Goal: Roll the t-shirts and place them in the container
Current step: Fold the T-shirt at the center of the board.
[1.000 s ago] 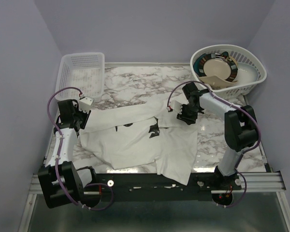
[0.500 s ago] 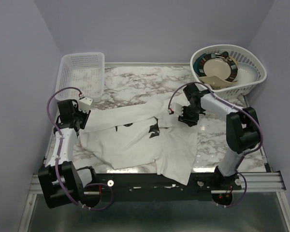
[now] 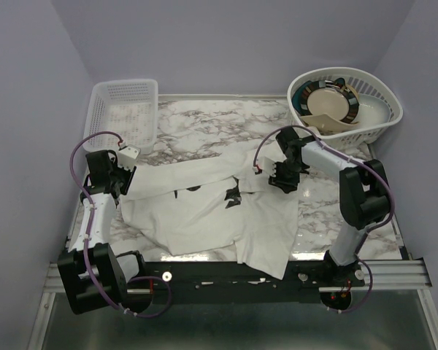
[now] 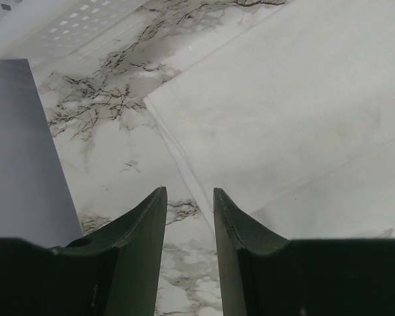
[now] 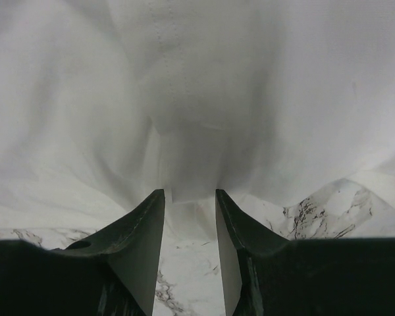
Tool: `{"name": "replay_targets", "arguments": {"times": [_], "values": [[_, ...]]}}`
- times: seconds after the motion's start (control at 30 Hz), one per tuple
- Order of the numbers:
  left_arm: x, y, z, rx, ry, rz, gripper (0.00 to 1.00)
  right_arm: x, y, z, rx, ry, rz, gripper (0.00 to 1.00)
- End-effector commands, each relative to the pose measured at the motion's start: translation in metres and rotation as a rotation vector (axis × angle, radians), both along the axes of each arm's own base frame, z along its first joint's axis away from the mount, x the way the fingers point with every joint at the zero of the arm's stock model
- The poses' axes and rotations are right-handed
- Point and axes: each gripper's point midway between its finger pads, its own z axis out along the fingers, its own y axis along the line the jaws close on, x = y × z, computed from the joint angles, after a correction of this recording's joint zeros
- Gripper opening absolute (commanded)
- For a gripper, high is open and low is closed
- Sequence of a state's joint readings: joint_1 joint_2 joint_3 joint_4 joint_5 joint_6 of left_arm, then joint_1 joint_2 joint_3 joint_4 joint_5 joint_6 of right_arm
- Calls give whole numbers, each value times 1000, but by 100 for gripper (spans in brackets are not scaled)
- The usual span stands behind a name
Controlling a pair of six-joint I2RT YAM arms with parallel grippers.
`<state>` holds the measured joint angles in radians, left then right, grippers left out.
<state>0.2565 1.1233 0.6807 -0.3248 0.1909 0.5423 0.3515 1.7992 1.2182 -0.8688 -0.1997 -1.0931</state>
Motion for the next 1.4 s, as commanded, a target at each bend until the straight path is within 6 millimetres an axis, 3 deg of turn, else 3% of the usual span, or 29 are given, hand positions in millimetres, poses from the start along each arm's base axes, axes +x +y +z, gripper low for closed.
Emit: {"name": "replay_targets", "arguments": {"times": [0.0, 0.17, 0.37, 0.7, 1.2, 1.27, 1.33, 1.37], "values": [[0, 6, 5, 9, -8, 18, 45, -11, -1, -12, -3, 51, 39, 45], [-1, 7, 5, 5, -9, 21, 45, -7, -1, -14, -3, 34, 33, 35], [0, 6, 5, 1, -13, 18, 45, -7, 2, -6, 16, 20, 32, 10], [4, 4, 7, -6, -32, 8, 45, -15, 0, 21, 28, 9, 19, 5], [5, 2, 4, -19, -38, 3, 45, -52, -5, 28, 28, 129, 18, 7], [5, 1, 2, -21, -35, 0, 45, -50, -3, 33, 35, 133, 22, 17], [5, -1, 1, -29, -30, -8, 45, -42, 2, 40, 56, 112, -12, 36], [5, -1, -1, -32, -24, -10, 45, -40, 4, 46, 68, 113, -19, 38]]}}
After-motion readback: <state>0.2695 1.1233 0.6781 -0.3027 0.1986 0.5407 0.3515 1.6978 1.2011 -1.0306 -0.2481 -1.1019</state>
